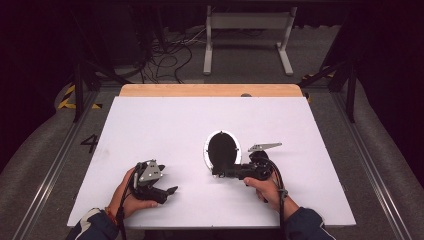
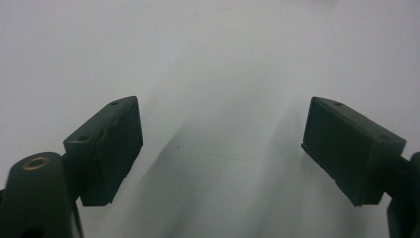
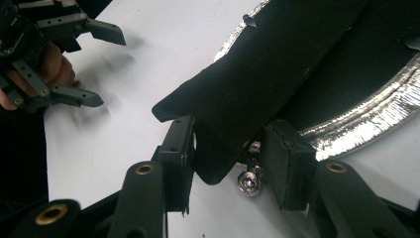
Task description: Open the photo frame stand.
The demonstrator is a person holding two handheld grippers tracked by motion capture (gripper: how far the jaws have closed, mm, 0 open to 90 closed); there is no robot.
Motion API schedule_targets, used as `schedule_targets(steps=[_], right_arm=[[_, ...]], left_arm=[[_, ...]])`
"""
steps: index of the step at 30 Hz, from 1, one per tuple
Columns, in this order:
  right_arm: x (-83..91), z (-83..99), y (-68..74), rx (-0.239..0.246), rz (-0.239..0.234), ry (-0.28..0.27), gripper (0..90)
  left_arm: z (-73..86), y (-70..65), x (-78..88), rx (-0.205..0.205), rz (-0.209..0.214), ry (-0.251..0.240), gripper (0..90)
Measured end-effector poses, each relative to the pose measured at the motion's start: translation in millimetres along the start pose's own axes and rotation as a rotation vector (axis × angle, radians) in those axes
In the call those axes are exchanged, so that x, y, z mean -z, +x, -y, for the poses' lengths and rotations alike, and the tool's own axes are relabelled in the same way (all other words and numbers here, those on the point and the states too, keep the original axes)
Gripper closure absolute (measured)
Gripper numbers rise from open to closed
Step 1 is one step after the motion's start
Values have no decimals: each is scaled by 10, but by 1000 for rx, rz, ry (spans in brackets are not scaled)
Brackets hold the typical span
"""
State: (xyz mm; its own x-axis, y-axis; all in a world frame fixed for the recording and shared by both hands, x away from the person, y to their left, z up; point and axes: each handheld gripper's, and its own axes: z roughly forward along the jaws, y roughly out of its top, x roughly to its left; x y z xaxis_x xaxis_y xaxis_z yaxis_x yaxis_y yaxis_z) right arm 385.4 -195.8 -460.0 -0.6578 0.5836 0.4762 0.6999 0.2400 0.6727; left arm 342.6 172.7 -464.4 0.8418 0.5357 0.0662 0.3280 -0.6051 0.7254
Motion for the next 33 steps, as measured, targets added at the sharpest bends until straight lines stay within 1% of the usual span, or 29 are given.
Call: schedule_targets(steps=[2,5,8,9,11,12,15,16,18,20,22,23,27,29,30,33], right_arm=[[-6,-8,-18,-27,-17,-14,565],[-11,-18,-25,-40,-22,-22,556],[-17,-41,-28,-74,-37,-38,534],[-21,-45,-33,-78,-37,-46,528],[-31,-53,-33,-112,-43,-51,513],[-40,-58,-38,-109,-43,-57,505],[-44,-59,-57,-123,-53,-62,501],[-42,-52,-97,-170,-80,-75,505],[-41,-56,-126,-218,-100,-74,514],[-50,-68,-156,-253,-113,-78,531],[-64,-72,-172,-252,-117,-77,537],[-64,-72,-172,-252,-117,-77,537],[-67,-75,-177,-252,-117,-76,559],[-66,-75,-178,-250,-116,-72,572],[-66,-76,-177,-247,-115,-71,575],[-68,-77,-183,-236,-116,-71,586]], left_arm=[[-1,2,-6,-2,1,4,160],[-2,0,-13,0,5,6,160],[-10,-4,-22,-7,5,7,160],[-12,-4,-26,-6,5,9,160],[-18,1,-35,-7,9,12,160],[-22,2,-41,-7,9,13,159],[-32,5,-52,-1,14,12,158],[-45,12,-64,-6,16,11,157],[-62,17,-79,3,19,5,156],[-95,32,-96,14,21,-5,156],[-144,51,-120,30,24,-20,156],[-144,51,-120,30,24,-20,158],[-238,93,-191,44,30,-39,166],[-280,116,-228,70,48,-47,166],[-313,141,-248,68,47,-55,166],[-398,180,-330,87,66,-65,167]])
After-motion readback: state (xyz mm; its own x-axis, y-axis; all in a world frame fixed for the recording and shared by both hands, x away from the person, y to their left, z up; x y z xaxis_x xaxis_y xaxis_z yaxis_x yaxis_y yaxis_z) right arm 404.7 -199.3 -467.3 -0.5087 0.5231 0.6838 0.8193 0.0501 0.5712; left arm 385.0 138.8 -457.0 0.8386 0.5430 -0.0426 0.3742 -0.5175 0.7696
